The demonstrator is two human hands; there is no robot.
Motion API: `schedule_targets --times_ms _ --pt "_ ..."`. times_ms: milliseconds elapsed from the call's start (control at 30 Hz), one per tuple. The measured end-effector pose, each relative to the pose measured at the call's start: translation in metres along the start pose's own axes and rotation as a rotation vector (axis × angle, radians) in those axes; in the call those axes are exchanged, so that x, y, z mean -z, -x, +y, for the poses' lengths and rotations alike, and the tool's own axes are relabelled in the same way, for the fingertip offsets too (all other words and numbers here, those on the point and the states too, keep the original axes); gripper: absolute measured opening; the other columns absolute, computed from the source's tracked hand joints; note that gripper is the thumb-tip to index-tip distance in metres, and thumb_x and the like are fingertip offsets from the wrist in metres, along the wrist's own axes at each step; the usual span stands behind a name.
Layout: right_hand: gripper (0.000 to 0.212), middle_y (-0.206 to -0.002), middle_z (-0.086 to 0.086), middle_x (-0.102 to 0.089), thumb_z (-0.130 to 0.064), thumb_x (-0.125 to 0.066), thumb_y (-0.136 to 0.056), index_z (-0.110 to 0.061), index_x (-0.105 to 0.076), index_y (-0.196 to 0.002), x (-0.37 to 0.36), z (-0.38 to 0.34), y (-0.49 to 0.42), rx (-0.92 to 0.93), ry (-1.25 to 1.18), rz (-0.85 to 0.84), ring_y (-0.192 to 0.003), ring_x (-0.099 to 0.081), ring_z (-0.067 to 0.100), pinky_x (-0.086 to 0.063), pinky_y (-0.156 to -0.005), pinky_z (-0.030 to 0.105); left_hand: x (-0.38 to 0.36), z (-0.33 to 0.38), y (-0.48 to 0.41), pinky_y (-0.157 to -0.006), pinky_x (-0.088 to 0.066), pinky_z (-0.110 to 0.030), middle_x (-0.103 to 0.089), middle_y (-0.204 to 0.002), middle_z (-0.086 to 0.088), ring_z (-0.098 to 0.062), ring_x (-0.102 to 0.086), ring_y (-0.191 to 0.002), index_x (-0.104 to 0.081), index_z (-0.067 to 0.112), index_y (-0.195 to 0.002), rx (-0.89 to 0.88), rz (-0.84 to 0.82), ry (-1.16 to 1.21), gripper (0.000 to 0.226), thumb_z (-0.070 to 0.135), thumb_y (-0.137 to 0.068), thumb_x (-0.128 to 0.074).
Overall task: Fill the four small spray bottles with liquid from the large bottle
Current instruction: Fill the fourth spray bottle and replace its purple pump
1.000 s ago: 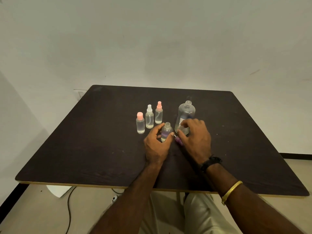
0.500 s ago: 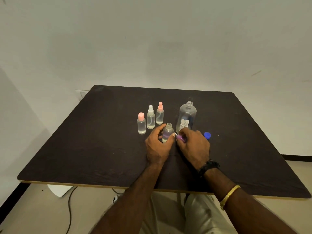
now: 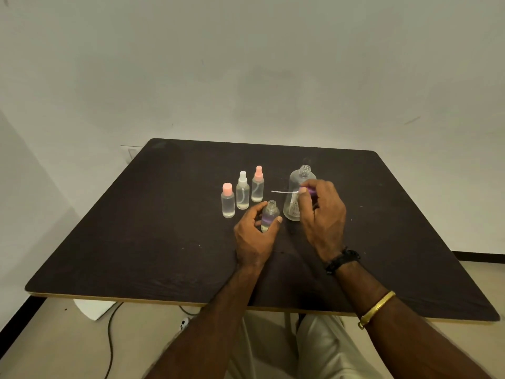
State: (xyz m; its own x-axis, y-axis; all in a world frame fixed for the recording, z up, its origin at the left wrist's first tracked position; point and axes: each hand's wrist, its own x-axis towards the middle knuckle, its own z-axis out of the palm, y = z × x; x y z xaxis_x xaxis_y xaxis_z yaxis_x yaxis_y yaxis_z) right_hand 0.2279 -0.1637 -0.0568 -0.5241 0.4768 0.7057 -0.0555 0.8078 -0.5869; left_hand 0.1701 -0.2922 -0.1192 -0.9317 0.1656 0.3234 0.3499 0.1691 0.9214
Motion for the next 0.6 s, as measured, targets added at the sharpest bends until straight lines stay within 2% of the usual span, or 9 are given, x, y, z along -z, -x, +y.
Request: schedule_targets --times_ms 167,267,400,467,567,600 --pt "0.007 -0.092 0.003 -0.061 -0.011 -0.059 -0.097 -0.009 -0.064 -0.101 0.0008 0.0027 0.0024 0.024 -0.025 -0.01 -0.076 -0.057 0.011 -0.051 -0.064 0.024 -0.0006 -0.0011 -0.0011 -0.083 -0.047 -0.001 -0.065 -0.117 0.012 0.024 -0.057 -0.099 -0.064 0.014 -0.131 0.006 -0.014 -0.004 0.052 0.025 -0.084 -0.083" --pt "0.011 -0.087 0.003 -0.059 -0.018 -0.055 -0.096 -0.01 -0.062 -0.097 -0.0003 0.0035 0.0056 0.037 -0.005 -0.039 -0.072 -0.056 0.014 -0.052 -0.061 0.03 -0.0001 -0.0015 -0.0009 -0.085 -0.048 -0.002 -0.068 -0.119 0.009 0.023 -0.058 -0.098 -0.064 0.015 -0.132 0.001 -0.015 -0.005 0.052 0.026 -0.084 -0.083" --pt "0.016 -0.088 0.001 -0.058 -0.024 -0.053 -0.095 -0.011 -0.062 -0.098 -0.0006 0.0 0.0055 0.063 0.013 -0.067 -0.073 -0.055 0.012 -0.053 -0.062 0.03 0.0007 -0.0012 -0.0005 -0.087 -0.05 -0.005 -0.069 -0.121 0.008 0.017 -0.06 -0.1 -0.065 0.015 -0.131 -0.018 -0.014 0.003 0.052 0.025 -0.083 -0.084" --pt "0.016 -0.096 0.003 -0.062 -0.021 -0.058 -0.096 -0.011 -0.063 -0.107 -0.0014 -0.0025 0.0041 0.062 0.023 -0.074 -0.081 -0.057 0.011 -0.055 -0.069 0.031 0.0009 -0.0016 -0.0006 -0.087 -0.051 -0.007 -0.071 -0.12 0.007 0.015 -0.063 -0.101 -0.066 0.015 -0.13 -0.028 -0.015 0.01 0.052 0.026 -0.082 -0.085" --pt "0.029 -0.118 0.004 -0.066 -0.017 -0.063 -0.097 -0.012 -0.061 -0.126 -0.0043 -0.005 0.0017 0.044 -0.017 -0.133 -0.103 -0.062 0.012 -0.057 -0.09 0.033 0.0008 -0.0017 0.0008 -0.086 -0.051 -0.007 -0.07 -0.119 0.011 0.016 -0.063 -0.102 -0.067 0.015 -0.129 -0.048 -0.024 0.009 0.053 0.028 -0.081 -0.086" --pt "0.032 -0.122 0.004 -0.066 -0.018 -0.063 -0.098 -0.013 -0.06 -0.129 -0.0056 -0.0051 0.0011 0.036 -0.033 -0.164 -0.107 -0.063 0.013 -0.056 -0.094 0.034 0.0006 -0.0017 0.0012 -0.086 -0.052 -0.008 -0.07 -0.119 0.011 0.015 -0.063 -0.102 -0.067 0.015 -0.129 -0.054 -0.025 0.009 0.053 0.028 -0.081 -0.086"
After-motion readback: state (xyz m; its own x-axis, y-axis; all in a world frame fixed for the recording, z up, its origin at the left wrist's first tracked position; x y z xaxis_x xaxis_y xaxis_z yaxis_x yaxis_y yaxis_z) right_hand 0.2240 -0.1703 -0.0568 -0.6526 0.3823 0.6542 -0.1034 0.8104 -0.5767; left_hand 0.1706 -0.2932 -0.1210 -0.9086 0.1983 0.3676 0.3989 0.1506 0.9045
